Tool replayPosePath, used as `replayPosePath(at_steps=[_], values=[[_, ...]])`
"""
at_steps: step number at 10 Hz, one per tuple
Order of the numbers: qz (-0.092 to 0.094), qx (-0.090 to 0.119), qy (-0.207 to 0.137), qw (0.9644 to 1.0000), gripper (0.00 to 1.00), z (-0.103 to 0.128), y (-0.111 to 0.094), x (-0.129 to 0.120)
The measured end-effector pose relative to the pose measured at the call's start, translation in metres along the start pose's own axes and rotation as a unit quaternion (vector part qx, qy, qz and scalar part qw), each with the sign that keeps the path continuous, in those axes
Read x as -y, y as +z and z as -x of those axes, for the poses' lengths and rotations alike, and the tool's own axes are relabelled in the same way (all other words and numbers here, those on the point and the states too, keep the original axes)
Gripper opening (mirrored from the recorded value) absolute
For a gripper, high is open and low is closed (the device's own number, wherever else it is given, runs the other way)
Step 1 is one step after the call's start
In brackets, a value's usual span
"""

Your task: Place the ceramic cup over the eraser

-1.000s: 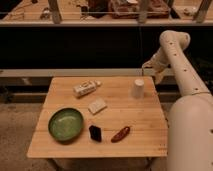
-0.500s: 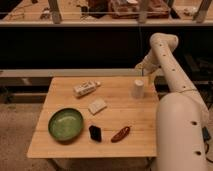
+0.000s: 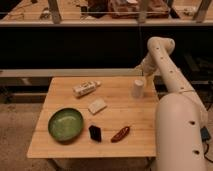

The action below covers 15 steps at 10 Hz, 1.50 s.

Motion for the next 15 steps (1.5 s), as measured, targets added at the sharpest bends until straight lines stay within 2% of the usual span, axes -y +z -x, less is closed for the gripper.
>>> replayPosePath(at_steps=[4, 13, 15], values=[[0.002, -0.002, -0.006, 1.0, 0.75, -0.002, 0.014, -0.002], [0.009, -0.033, -0.028, 0.999, 0.75, -0.006, 0.04, -0.006], [0.009, -0.034, -0.033, 0.9988, 0.75, -0.008, 0.044, -0.008]])
